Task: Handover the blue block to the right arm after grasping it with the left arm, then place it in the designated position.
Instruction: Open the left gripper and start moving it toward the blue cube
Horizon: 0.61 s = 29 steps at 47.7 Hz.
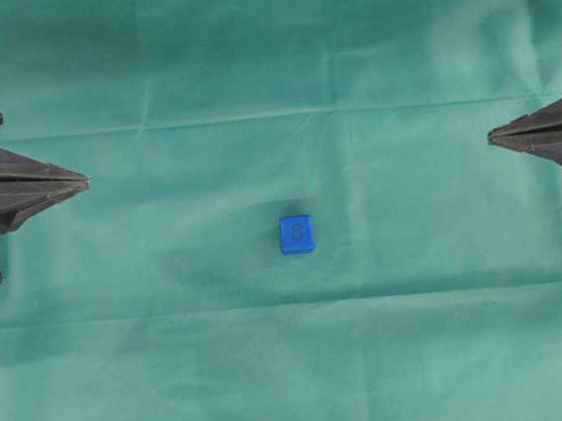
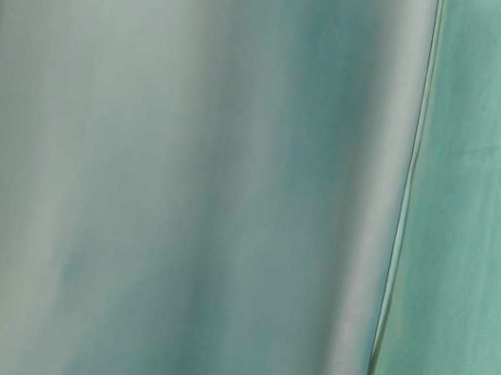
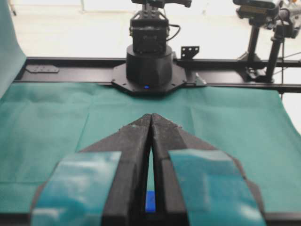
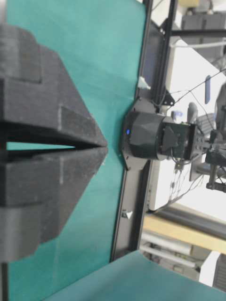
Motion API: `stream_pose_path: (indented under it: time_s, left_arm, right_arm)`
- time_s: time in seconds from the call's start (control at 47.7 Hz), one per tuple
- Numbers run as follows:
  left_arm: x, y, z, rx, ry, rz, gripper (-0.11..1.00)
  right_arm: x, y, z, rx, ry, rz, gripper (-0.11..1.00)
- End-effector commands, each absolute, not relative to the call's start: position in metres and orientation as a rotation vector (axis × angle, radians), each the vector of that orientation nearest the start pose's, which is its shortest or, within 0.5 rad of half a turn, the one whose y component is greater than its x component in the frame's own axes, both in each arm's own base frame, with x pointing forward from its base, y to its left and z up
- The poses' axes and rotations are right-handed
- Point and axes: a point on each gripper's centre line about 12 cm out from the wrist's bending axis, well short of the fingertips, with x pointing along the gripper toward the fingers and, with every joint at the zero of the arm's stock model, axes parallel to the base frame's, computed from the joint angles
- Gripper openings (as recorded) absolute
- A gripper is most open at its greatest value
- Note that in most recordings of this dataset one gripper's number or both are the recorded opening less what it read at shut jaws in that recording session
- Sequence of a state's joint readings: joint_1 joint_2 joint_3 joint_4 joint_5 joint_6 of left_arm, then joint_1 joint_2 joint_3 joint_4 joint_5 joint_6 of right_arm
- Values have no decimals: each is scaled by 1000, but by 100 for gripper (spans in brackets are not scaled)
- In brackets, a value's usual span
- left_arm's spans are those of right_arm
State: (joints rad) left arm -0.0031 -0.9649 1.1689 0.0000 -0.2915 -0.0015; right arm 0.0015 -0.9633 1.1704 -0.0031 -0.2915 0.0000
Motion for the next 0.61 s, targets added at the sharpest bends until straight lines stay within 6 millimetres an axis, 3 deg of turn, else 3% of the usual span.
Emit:
stream_pose_path:
  time_s: [0.0,0.587]
  left_arm:
    - [201,-1,302,0,-75,-3,2]
    - [205,-1,307,1,-51,-3,3]
  right_arm:
    - [202,1,299,-6,-87,7,0]
    - [206,2,300,14,-23,9,0]
